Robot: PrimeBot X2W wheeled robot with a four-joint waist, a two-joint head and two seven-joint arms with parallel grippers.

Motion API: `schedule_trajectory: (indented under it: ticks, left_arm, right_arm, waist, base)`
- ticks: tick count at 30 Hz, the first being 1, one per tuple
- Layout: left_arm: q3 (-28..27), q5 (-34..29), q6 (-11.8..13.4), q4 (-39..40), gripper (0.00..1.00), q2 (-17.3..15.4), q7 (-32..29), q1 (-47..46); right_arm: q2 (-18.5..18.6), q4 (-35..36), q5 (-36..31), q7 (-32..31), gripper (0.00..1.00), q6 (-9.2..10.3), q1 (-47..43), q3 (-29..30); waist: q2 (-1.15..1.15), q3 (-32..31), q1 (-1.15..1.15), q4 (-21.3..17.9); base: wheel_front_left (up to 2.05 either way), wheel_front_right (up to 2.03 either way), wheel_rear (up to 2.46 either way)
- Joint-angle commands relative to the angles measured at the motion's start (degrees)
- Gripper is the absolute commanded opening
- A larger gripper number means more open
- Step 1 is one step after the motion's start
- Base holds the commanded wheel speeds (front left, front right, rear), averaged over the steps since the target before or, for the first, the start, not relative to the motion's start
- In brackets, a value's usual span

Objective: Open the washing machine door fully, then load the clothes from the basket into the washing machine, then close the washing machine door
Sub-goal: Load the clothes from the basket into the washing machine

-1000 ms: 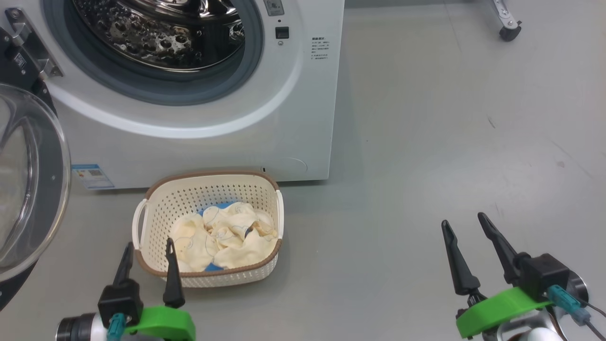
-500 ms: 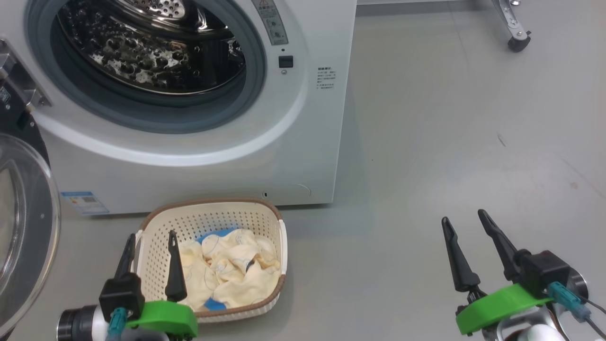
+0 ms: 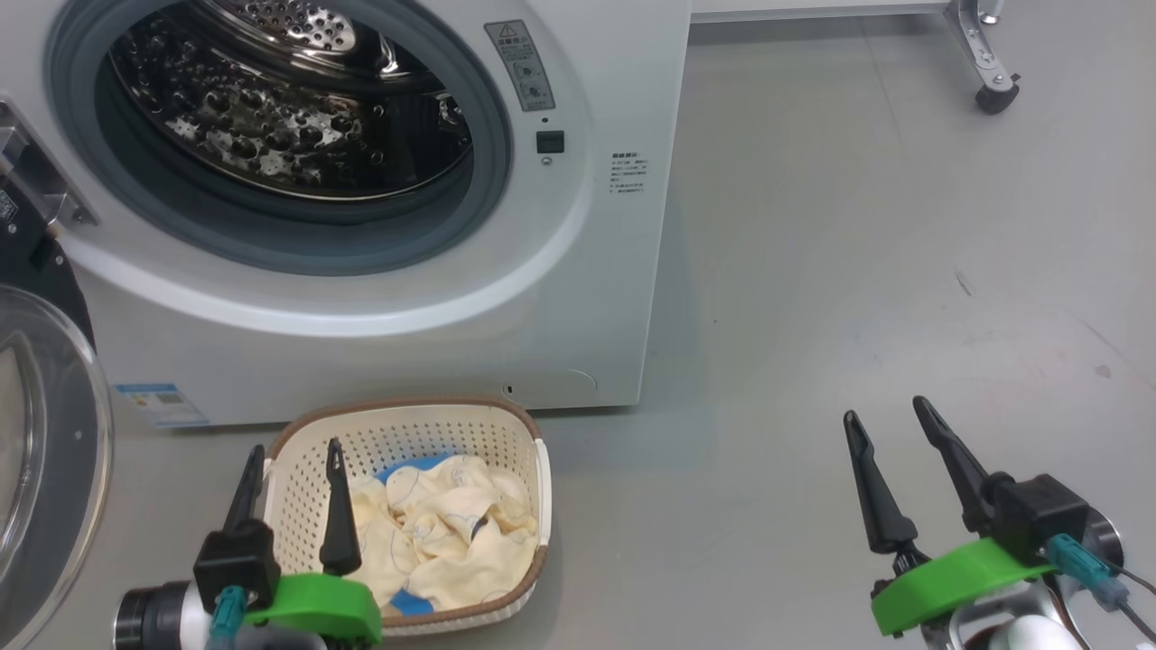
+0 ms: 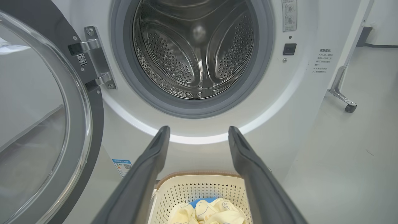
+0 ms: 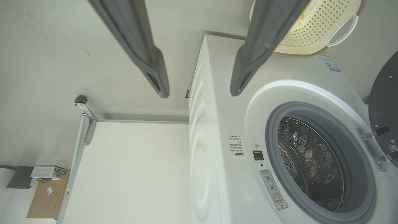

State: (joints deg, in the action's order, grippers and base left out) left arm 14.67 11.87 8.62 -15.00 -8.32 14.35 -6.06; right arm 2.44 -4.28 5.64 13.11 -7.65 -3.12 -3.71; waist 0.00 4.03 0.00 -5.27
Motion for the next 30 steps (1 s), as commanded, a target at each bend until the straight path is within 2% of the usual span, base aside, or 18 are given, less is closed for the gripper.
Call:
schedule_trajectory:
  ticks: [1, 23, 30]
  left_arm:
    - [-2.0, 0.5, 0.3, 1.6, 1.00, -1.1, 0.6, -2.1]
    - [-0.3, 0.8, 0.8, 2.1, 1.00, -1.1, 0.1, -2.7]
    - [0.8, 1.9, -0.9, 0.4, 1.00, -0.8, -1.6, -4.8]
  right_arm:
    - [0.4, 1.7, 0.2, 0.7, 1.00, 0.16, 2.2, -0.9]
    - [0.4, 2.0, -0.2, 0.9, 1.00, 0.16, 3.1, -0.3]
    - [0.4, 2.7, -0.1, 1.1, 1.00, 0.16, 4.6, -0.6]
  waist:
    - [0.00, 0.0, 0.00, 0.0]
    - [0.00, 2.3, 0.00, 1.7]
    - [0.00, 6.0, 0.00, 2.0]
  base:
    - [0.00, 0.00, 0.00]
    - [0.00, 0.00, 0.00]
    - [0.00, 0.00, 0.00]
